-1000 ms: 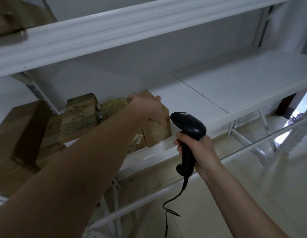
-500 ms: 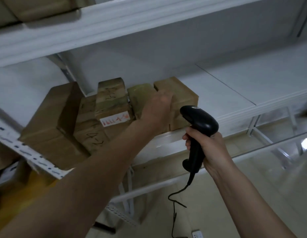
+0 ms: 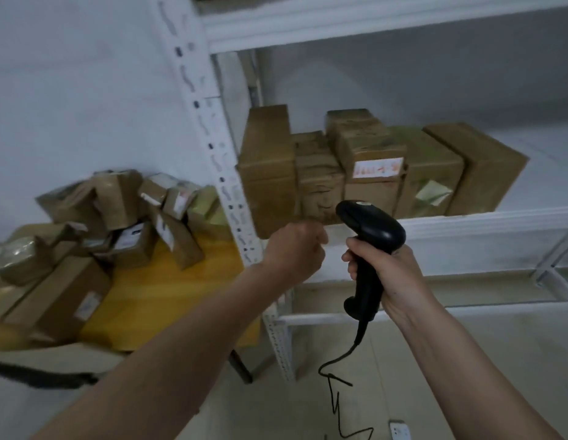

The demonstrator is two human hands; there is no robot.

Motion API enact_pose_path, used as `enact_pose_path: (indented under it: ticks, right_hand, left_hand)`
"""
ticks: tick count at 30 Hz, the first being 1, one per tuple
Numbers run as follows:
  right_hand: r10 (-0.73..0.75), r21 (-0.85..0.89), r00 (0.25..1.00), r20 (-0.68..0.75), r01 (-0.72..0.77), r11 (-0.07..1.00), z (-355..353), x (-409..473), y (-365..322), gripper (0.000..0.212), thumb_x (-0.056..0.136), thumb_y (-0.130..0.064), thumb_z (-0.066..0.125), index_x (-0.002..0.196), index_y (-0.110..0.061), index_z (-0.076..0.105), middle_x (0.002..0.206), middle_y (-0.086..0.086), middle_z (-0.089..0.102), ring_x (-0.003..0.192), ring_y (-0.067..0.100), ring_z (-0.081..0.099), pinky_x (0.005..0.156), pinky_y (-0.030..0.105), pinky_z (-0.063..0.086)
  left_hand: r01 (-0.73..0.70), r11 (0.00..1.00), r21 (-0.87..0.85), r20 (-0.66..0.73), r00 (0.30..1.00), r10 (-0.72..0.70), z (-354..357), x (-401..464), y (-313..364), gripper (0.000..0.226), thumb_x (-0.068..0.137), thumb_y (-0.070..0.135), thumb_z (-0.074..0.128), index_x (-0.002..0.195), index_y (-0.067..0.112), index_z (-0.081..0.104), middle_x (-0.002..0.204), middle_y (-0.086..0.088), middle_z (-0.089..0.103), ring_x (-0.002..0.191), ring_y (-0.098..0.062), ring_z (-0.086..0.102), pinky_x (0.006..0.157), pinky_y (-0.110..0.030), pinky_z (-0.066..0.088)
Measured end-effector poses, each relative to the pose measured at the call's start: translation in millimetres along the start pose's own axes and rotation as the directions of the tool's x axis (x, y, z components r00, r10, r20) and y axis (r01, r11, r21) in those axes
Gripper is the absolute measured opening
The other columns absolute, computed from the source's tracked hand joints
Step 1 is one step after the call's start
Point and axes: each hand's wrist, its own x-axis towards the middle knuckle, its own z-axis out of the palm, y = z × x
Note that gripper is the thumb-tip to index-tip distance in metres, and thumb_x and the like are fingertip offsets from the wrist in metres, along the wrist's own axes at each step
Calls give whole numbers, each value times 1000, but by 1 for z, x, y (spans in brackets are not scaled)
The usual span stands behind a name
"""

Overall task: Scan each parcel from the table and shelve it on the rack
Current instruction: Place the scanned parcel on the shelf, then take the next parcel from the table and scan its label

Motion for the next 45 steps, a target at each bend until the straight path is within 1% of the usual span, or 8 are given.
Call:
enact_pose_path:
  ticks: [7, 10, 16, 19, 22, 31, 36, 45]
  right_hand:
    - [99, -73, 985, 140, -90, 993, 119, -28, 65, 10, 83, -4, 70, 93, -3, 68, 69, 14, 65, 57, 20, 56, 62, 33, 48]
    - [137, -120, 978, 157, -118, 986, 163, -38, 96, 11, 82, -7, 72, 91, -2, 67, 67, 12, 66, 58, 21, 56, 62, 34, 47]
    - [197, -193, 958, 208, -158, 969, 240, -59, 146, 7, 83, -7, 71, 87, -4, 67, 64, 8, 67, 57, 19, 56, 60, 31, 46]
    - [223, -237, 945, 241, -165, 957, 268, -64, 163, 6, 83, -7, 71, 79, -5, 67, 62, 6, 66, 58, 19, 56, 61, 31, 47]
    - [253, -284, 931, 262, -176, 943, 292, -62, 177, 8, 83, -8, 71, 76, -6, 68, 62, 5, 66, 59, 18, 57, 62, 30, 48]
    - [323, -327, 884, 337, -211, 921, 378, -16, 207, 11, 84, -9, 70, 75, -3, 67, 66, 8, 65, 58, 20, 55, 61, 31, 48]
    - [340, -330, 862, 375, -218, 918, 427, 31, 214, 7, 83, -9, 72, 81, -4, 68, 66, 8, 66, 57, 19, 56, 58, 29, 49]
    - [396, -378, 826, 401, -244, 893, 500, 96, 220, 10, 81, -9, 74, 90, -7, 68, 69, 7, 68, 56, 15, 59, 61, 29, 50]
  left_hand:
    - [239, 971, -26, 3, 971, -239, -38, -84, -129, 21, 92, 16, 55, 109, 20, 67, 103, 4, 67, 94, -16, 63, 77, -32, 55]
    - [321, 946, -41, 6, 947, -321, -48, -123, -182, 22, 92, 18, 56, 112, 20, 67, 104, 4, 67, 94, -16, 63, 70, -28, 50]
    - [487, 871, -67, 52, 874, -484, -54, -190, -274, 32, 92, 25, 58, 124, 25, 56, 101, 8, 62, 94, -14, 59, 75, -31, 53]
    - [557, 828, -63, 70, 830, -553, -54, -211, -309, 34, 92, 27, 59, 126, 25, 54, 106, 6, 62, 95, -13, 57, 71, -27, 46]
    - [597, 800, -68, 87, 802, -591, -54, -223, -339, 37, 92, 28, 60, 129, 23, 52, 113, 3, 62, 103, -16, 57, 76, -29, 48]
    - [676, 737, 9, 71, 735, -675, -69, -214, -425, 47, 92, 28, 61, 136, 21, 49, 131, -3, 53, 119, -22, 51, 93, -34, 48]
    - [714, 700, 20, 22, 700, -714, -86, -171, -479, 45, 90, 22, 61, 134, 20, 50, 128, -4, 52, 118, -22, 51, 93, -33, 46]
    - [842, 536, 60, -86, 539, -838, -100, -121, -560, 63, 86, 26, 66, 142, 15, 39, 143, -12, 34, 130, -32, 33, 106, -41, 36]
